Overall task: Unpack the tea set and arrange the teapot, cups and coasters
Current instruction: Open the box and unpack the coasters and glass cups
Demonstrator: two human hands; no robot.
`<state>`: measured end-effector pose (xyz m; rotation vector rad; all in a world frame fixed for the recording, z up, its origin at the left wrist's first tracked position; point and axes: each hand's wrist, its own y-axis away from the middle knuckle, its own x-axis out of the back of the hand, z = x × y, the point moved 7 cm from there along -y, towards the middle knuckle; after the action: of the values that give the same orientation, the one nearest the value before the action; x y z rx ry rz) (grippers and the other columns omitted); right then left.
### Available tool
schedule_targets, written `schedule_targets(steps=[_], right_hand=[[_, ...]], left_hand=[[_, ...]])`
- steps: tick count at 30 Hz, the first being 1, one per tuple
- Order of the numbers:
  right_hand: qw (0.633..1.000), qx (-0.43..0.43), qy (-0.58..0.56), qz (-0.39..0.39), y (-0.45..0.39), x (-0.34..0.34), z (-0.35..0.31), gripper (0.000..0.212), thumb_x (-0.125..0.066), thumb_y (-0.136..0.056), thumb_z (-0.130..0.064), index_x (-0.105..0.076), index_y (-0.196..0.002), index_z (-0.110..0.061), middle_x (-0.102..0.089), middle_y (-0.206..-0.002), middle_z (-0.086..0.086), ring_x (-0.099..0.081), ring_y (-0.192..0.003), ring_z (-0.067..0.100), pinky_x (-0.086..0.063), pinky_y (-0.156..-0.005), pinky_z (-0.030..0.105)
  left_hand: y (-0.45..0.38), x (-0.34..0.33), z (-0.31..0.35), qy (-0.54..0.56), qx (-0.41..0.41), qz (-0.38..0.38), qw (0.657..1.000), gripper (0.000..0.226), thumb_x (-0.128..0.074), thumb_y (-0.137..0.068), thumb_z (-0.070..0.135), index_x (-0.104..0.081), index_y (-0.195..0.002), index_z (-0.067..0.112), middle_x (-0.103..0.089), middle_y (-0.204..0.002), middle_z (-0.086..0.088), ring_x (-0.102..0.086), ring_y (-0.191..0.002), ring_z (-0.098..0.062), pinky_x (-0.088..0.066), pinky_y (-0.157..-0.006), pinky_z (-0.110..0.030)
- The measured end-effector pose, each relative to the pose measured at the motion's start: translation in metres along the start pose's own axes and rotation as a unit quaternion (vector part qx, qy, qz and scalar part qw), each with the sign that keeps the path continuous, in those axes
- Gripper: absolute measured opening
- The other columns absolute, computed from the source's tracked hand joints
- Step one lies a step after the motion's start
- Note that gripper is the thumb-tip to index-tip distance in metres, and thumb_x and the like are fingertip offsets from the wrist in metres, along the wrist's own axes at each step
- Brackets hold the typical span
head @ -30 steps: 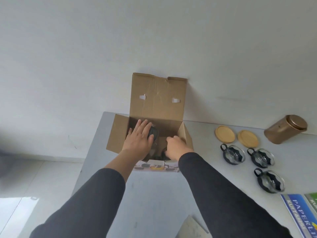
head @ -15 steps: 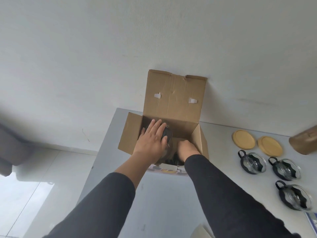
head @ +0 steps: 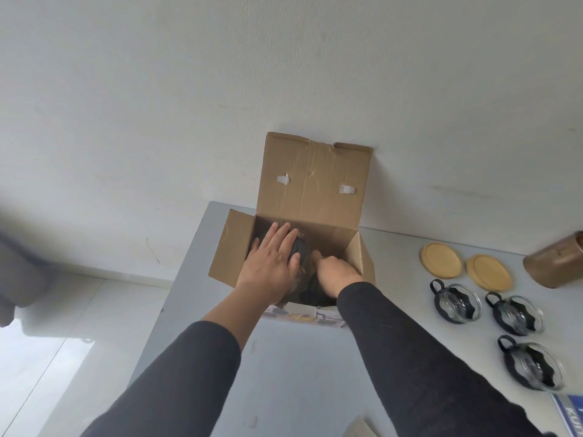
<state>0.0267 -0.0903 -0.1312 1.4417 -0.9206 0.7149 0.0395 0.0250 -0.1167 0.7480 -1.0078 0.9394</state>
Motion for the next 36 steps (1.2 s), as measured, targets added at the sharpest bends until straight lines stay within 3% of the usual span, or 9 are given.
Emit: schedule_targets(steps=[6, 9, 12, 15, 17, 22, 26, 31, 36], right_hand=[[0.996, 0.036, 0.034, 0.073, 0.007, 0.024, 0.003, 0.044, -0.04, -0.093, 0.001, -0.04, -0.134, -0.013, -0.057, -0.118, 0.019, -0.057, -0.105, 0.036, -0.046, -0.078, 0.037], [0.997, 0.032, 0.002, 0.076, 0.008, 0.034, 0.01, 0.037, -0.04, -0.091, 0.001, -0.054, -0.123, -0.014, -0.06, -0.112, 0.019, -0.058, -0.098, 0.035, -0.041, -0.071, 0.032], [0.995, 0.032, -0.051, 0.085, 0.007, 0.04, 0.015, 0.028, -0.042, -0.091, -0.011, -0.064, -0.106, -0.018, -0.065, -0.109, 0.015, -0.058, -0.093, 0.033, -0.047, -0.077, 0.034], [0.989, 0.037, -0.107, 0.097, 0.009, 0.048, 0.017, 0.028, -0.042, -0.089, -0.019, -0.067, -0.1, -0.024, -0.066, -0.109, 0.007, -0.058, -0.1, 0.029, -0.048, -0.09, 0.039], [0.978, 0.028, -0.18, 0.103, 0.013, 0.055, 0.021, 0.026, -0.043, -0.088, -0.019, -0.066, -0.098, -0.025, -0.065, -0.107, 0.002, -0.057, -0.099, 0.025, -0.048, -0.09, 0.036], [0.925, -0.007, -0.369, 0.089, 0.025, 0.052, 0.039, 0.017, -0.054, -0.082, -0.022, -0.067, -0.09, -0.027, -0.066, -0.096, -0.004, -0.061, -0.094, 0.018, -0.053, -0.083, 0.033], [0.848, -0.05, -0.522, 0.078, 0.042, 0.044, 0.053, 0.021, -0.068, -0.082, -0.033, -0.066, -0.1, -0.023, -0.065, -0.101, 0.004, -0.066, -0.086, 0.024, -0.055, -0.054, 0.03], [0.766, -0.077, -0.631, 0.096, 0.067, 0.037, 0.075, 0.021, -0.064, -0.085, -0.036, -0.064, -0.102, -0.023, -0.063, -0.111, 0.01, -0.066, -0.091, 0.031, -0.059, -0.062, 0.04], [0.706, -0.103, -0.689, 0.128, 0.106, 0.019, 0.109, 0.021, -0.06, -0.087, -0.035, -0.064, -0.099, -0.018, -0.064, -0.1, 0.008, -0.066, -0.078, 0.025, -0.058, -0.061, 0.04]], left_hand=[[0.0, -0.001, -0.001, 0.003, 0.0, 0.003, 1.0, 0.053, -0.017, -0.101, 0.039, -0.006, -0.152, 0.025, 0.002, -0.16, 0.007, 0.011, -0.147, -0.014, 0.002, -0.119, -0.037], [0.001, 0.0, 0.0, 0.002, -0.001, 0.004, 1.0, 0.053, -0.017, -0.101, 0.039, -0.007, -0.152, 0.025, 0.002, -0.16, 0.007, 0.011, -0.147, -0.014, 0.001, -0.119, -0.038], [0.001, 0.001, 0.001, 0.009, -0.002, 0.009, 1.0, 0.053, -0.017, -0.102, 0.038, -0.009, -0.152, 0.024, 0.0, -0.16, 0.008, 0.01, -0.147, -0.013, -0.002, -0.12, -0.039], [0.001, 0.001, 0.0, 0.013, -0.005, 0.009, 1.0, 0.053, -0.017, -0.102, 0.038, -0.009, -0.152, 0.024, 0.0, -0.16, 0.008, 0.01, -0.147, -0.012, -0.004, -0.121, -0.039], [0.001, 0.001, 0.0, 0.014, -0.007, 0.009, 1.0, 0.053, -0.017, -0.102, 0.038, -0.009, -0.152, 0.024, -0.001, -0.16, 0.008, 0.009, -0.147, -0.012, -0.004, -0.121, -0.039], [0.001, 0.0, -0.001, 0.017, -0.007, 0.01, 1.0, 0.052, -0.018, -0.102, 0.038, -0.01, -0.152, 0.024, -0.001, -0.16, 0.008, 0.009, -0.148, -0.012, -0.004, -0.12, -0.039], [0.001, 0.0, 0.0, 0.018, -0.01, 0.007, 1.0, 0.052, -0.017, -0.102, 0.037, -0.011, -0.152, 0.024, -0.002, -0.16, 0.008, 0.008, -0.148, -0.013, -0.004, -0.12, -0.041], [0.002, 0.003, 0.004, -0.005, 0.011, 0.026, 1.0, 0.054, -0.015, -0.101, 0.042, -0.018, -0.151, 0.023, -0.008, -0.16, 0.004, 0.006, -0.148, -0.017, 0.001, -0.119, -0.045], [0.011, 0.008, 0.051, -0.021, -0.031, 0.075, 0.996, 0.053, -0.016, -0.101, 0.042, -0.029, -0.147, 0.019, -0.014, -0.159, 0.002, 0.006, -0.148, -0.018, 0.008, -0.117, -0.046]])
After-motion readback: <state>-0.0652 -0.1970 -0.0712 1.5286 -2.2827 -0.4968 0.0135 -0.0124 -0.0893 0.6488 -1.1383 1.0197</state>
